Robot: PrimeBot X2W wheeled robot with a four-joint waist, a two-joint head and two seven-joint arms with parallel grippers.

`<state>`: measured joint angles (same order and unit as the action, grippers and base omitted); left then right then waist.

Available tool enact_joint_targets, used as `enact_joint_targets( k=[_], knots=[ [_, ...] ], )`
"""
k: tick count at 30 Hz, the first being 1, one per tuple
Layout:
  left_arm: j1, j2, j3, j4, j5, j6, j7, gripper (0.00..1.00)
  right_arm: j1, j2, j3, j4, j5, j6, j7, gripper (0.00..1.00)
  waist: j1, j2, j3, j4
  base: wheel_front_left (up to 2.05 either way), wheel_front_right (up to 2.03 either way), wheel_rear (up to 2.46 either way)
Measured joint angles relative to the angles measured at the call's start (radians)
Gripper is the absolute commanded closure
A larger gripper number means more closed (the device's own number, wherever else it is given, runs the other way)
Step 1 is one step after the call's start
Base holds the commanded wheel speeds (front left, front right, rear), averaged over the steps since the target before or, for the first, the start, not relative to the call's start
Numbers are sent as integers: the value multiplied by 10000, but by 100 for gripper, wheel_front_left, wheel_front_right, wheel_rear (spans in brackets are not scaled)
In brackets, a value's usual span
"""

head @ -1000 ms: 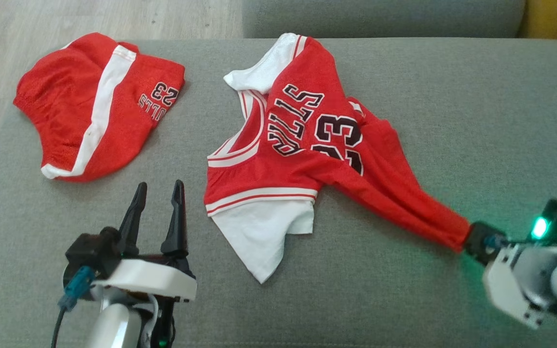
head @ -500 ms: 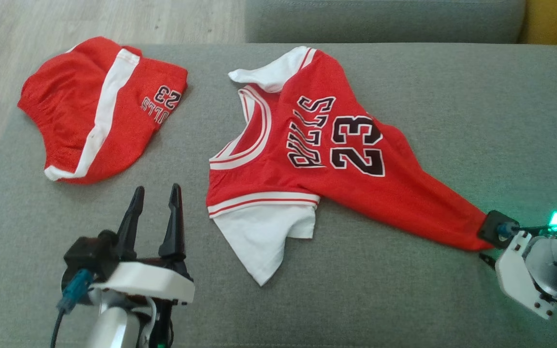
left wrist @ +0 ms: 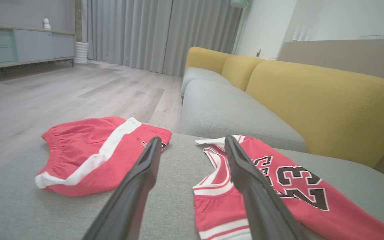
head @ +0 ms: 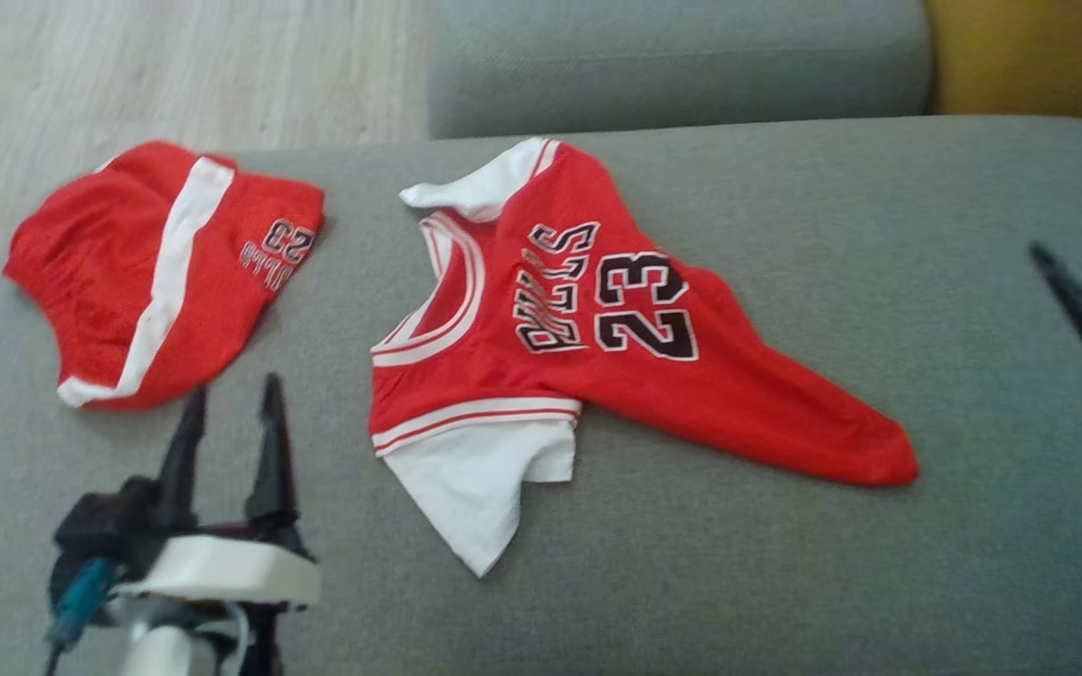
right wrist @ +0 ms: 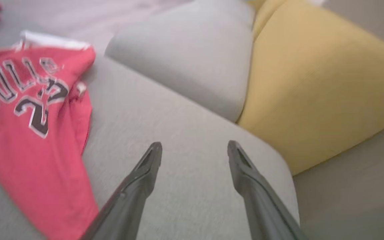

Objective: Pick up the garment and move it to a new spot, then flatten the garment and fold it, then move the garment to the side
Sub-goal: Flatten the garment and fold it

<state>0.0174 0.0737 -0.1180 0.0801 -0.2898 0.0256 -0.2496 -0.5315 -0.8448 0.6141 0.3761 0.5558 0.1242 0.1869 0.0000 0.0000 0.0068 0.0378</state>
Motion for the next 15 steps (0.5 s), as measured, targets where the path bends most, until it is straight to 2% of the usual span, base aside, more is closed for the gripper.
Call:
enact_joint_targets(
  k=[2, 5, 7, 11, 15],
  knots=[
    [135, 184, 121, -130, 100, 25, 0, 0, 669, 700, -1555, -238, -445, 0, -614, 0, 0, 0, -109, -145, 0, 0, 0],
    [186, 320, 334, -280, 178, 75, 0, 0, 1844, 2337, -3923, -832, -1026, 0, -1337, 0, 0, 0, -237, -336, 0, 0, 0],
    [186, 407, 351, -426, 255, 94, 0, 0, 2738, 3565, -5056, -1409, -1300, -2, -1716, 0, 0, 0, -309, -421, 0, 0, 0],
    [186, 454, 355, -560, 408, 84, 0, 0, 4448, 5683, -6155, -2337, -1666, -2, -2159, 0, 0, 0, -343, -491, 0, 0, 0],
    [196, 401, 454, -608, 523, 90, 0, 0, 5365, 6830, -6305, -2619, -2006, -2, -2537, 0, 0, 0, -323, -470, 0, 0, 0]
  ],
)
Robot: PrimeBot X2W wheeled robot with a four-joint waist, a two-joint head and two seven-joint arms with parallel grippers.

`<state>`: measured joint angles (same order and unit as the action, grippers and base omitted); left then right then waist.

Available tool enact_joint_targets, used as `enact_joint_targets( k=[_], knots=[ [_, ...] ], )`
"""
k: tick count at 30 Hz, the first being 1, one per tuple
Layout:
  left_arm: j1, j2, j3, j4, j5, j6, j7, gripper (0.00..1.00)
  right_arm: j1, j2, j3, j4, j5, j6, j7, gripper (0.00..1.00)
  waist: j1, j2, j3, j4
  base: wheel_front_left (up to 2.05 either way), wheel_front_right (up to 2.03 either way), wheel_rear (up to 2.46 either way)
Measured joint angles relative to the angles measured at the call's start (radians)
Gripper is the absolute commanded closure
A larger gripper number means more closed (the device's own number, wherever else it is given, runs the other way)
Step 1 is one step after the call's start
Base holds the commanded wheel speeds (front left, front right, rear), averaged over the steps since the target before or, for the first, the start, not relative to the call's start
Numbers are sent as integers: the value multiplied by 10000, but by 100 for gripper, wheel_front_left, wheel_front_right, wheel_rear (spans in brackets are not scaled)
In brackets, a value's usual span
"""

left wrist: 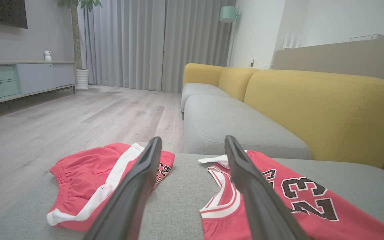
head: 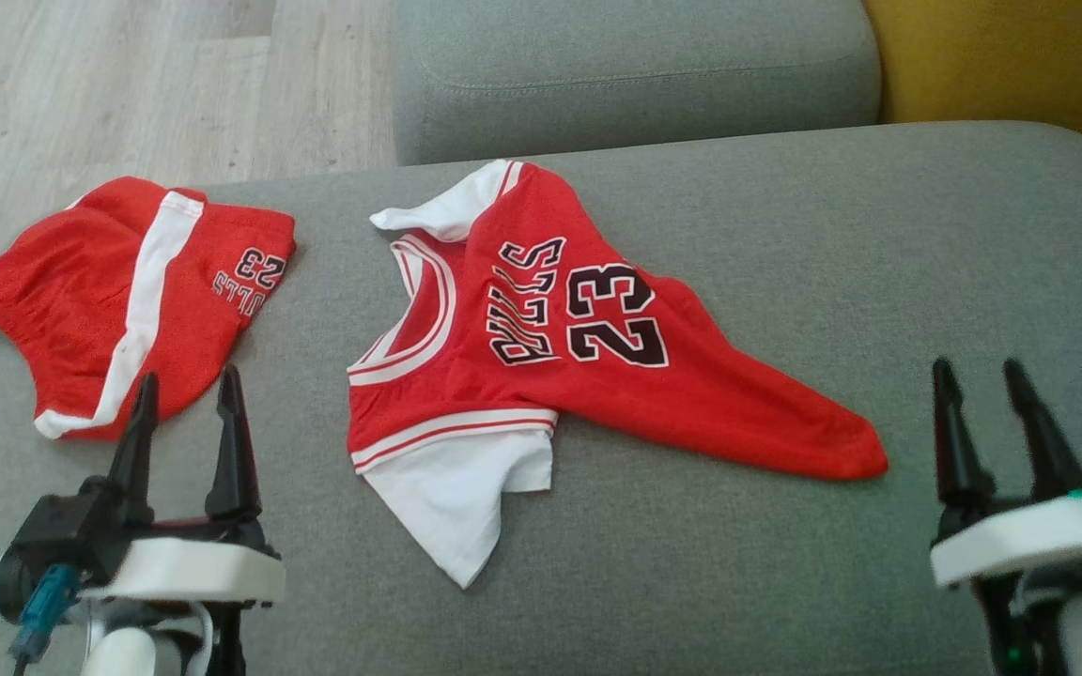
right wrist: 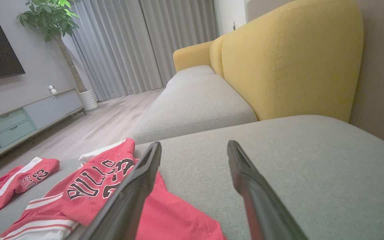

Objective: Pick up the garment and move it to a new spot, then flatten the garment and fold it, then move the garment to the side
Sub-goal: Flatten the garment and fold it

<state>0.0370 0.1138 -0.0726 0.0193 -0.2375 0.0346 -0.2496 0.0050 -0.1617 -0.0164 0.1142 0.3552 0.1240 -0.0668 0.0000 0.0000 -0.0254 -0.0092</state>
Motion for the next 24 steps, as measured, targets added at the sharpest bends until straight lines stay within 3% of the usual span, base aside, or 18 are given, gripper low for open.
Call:
enact_joint_targets(
  k=[9, 24],
  knots=[
    [522, -349, 142, -21, 443, -6, 0, 0, 694, 550, -293, 694, -332, 0, -226, 0, 0, 0, 74, 186, 0, 0, 0],
    [592, -548, 207, 115, 600, -314, 0, 0, 654, 533, -575, 890, -593, 0, -75, 0, 0, 0, 135, 206, 0, 0, 0]
  ],
)
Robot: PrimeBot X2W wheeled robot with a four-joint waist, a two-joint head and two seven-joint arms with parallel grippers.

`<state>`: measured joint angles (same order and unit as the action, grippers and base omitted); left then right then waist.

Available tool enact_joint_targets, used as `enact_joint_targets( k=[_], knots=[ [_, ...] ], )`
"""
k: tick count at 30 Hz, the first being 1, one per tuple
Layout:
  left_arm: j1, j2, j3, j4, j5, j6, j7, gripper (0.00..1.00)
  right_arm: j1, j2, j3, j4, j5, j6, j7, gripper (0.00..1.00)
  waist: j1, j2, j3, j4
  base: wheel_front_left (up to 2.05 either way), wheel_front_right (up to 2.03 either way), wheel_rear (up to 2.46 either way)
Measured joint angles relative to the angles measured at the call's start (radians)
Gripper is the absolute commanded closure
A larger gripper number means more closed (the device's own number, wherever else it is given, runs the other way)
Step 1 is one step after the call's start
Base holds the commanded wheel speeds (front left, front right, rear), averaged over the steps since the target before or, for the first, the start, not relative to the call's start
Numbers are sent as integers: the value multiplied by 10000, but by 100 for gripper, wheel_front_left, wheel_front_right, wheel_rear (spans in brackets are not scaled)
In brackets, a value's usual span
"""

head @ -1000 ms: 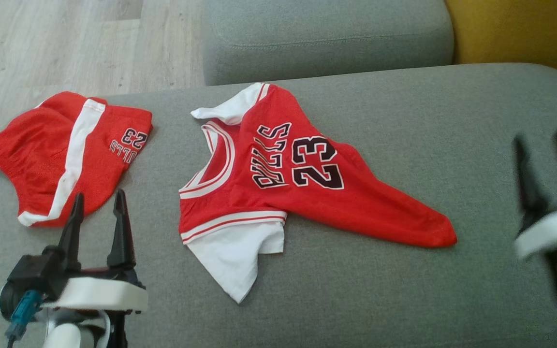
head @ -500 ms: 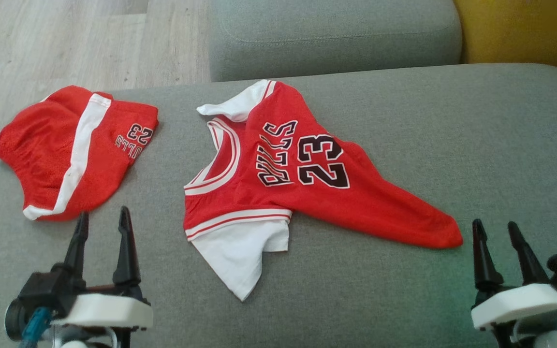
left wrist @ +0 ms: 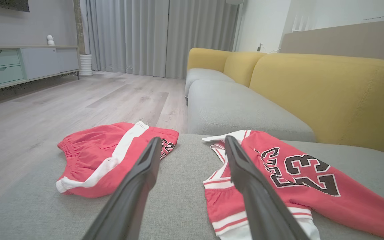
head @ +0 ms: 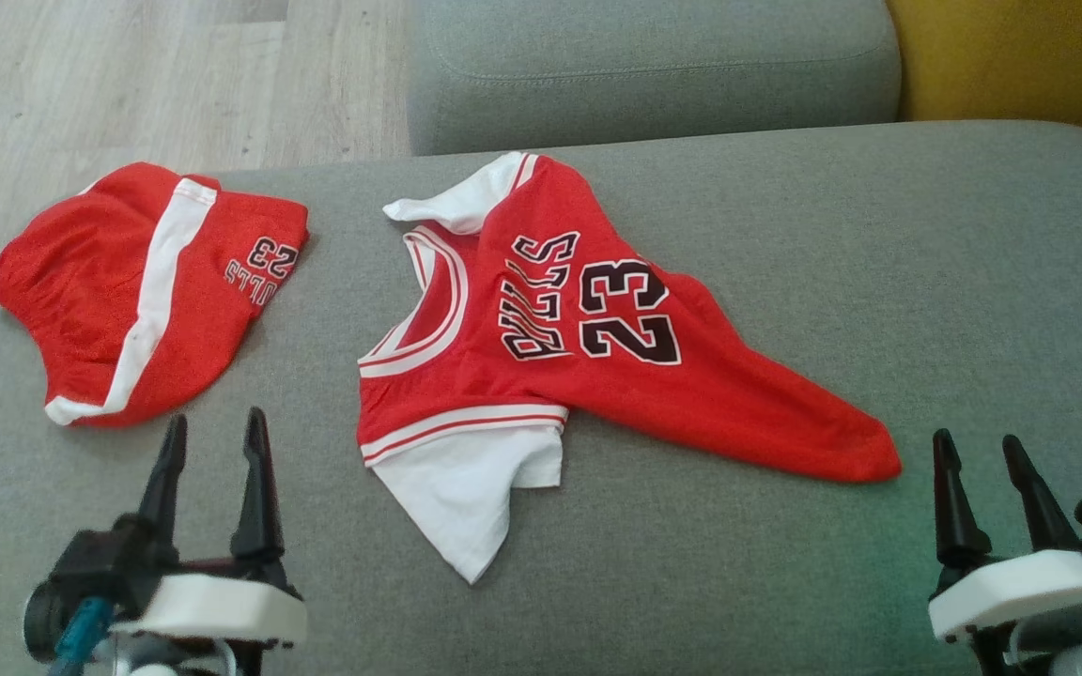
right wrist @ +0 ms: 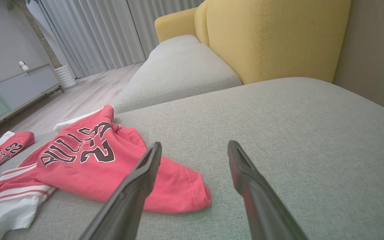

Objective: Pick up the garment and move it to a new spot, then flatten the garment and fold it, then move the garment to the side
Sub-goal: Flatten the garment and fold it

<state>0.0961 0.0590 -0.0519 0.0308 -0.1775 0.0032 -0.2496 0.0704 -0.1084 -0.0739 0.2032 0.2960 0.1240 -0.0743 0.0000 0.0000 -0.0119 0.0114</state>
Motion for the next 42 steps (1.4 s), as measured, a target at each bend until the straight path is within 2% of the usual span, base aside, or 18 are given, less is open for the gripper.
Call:
enact_joint_targets(
  k=[3, 5, 10, 18, 28, 41, 42],
  knots=[
    [-1, -2, -96, 399, -19, -161, 25, 0, -17, 2, -2, 13, -48, 0, 119, 0, 0, 0, 3, -14, 0, 0, 0],
    [2, -6, -347, 857, -245, -334, 443, 0, -63, -12, 17, 58, -73, 0, 341, 0, 0, 0, 15, -7, 0, 0, 0],
    [-19, -36, -1072, 1544, -1122, -654, 2426, 0, -546, -255, 385, 564, -38, 0, 1726, 0, 0, 0, 116, 20, 0, 0, 0],
    [-345, -54, -2151, 2048, -2614, -713, 4719, 0, -1815, -259, 111, 1676, 102, 0, 3992, 0, 0, 0, 543, 83, 0, 0, 0],
    [-1238, -63, -3336, 2757, -4230, -111, 5074, 0, -2917, -242, 38, 2928, -151, 0, 4821, 0, 0, 0, 1142, 201, 0, 0, 0],
    [-2263, -77, -4460, 3522, -5382, 59, 4928, 0, -3638, -215, 305, 3894, 226, 0, 4527, 0, 0, 0, 1443, 236, 0, 0, 0],
    [-2263, -77, -4460, 3522, -5382, 59, 4928, 0, -3638, -215, 305, 3894, 226, 0, 4527, 11, 0, 0, 1443, 236, 0, 0, 0]
  ],
)
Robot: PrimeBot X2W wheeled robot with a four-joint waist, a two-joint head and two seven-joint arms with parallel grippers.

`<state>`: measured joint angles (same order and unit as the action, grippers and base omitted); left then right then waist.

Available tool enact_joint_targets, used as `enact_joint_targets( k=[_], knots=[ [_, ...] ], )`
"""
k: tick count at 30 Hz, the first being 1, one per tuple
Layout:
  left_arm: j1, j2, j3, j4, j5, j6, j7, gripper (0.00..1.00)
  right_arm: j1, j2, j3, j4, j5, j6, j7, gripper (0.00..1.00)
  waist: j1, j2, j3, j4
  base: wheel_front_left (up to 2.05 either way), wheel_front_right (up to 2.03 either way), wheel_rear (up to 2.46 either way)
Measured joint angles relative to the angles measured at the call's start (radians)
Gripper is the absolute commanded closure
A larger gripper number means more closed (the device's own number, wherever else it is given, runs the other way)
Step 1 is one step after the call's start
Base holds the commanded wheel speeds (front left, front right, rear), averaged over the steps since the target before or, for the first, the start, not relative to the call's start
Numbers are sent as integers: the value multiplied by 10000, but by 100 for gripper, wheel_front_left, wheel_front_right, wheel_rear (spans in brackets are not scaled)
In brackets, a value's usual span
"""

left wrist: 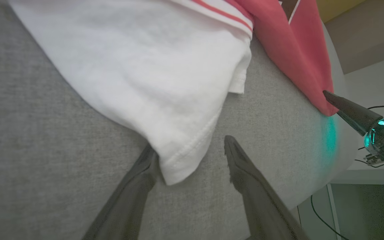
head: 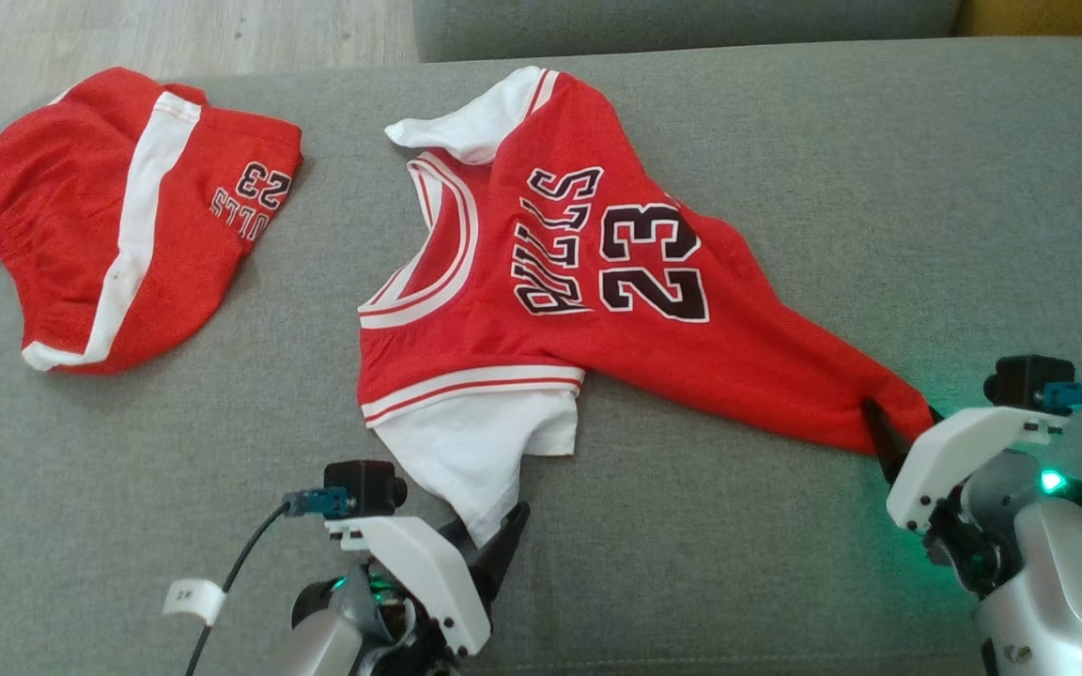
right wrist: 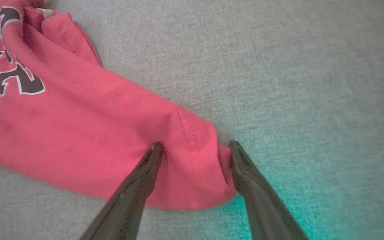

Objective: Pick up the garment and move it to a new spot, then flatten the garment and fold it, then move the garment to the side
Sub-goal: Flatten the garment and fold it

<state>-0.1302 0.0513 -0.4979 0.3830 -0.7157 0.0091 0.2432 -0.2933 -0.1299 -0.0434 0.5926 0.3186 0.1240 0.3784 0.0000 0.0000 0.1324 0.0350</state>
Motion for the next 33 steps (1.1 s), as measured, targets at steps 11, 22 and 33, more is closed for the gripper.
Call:
enact_joint_targets(
  k=[11, 22, 33],
  knots=[
    [-168, 67, -52, 453, -249, 176, -454, 100, -44, -42, 602, 190, 809, 0, -2, 100, 0, 0, -181, -5, 0, 0, 0],
    [-38, 1762, 387, -1977, 307, 357, -431, 100, 530, 192, 397, -2054, 4989, 0, 673, 100, 0, 0, -571, -4, 0, 0, 0],
    [-5483, 3124, 527, -1078, 1710, -539, 732, 100, -3525, 134, -1020, -1137, 6792, 0, 1885, 100, 0, 0, 607, -88, 0, 0, 0]
  ],
)
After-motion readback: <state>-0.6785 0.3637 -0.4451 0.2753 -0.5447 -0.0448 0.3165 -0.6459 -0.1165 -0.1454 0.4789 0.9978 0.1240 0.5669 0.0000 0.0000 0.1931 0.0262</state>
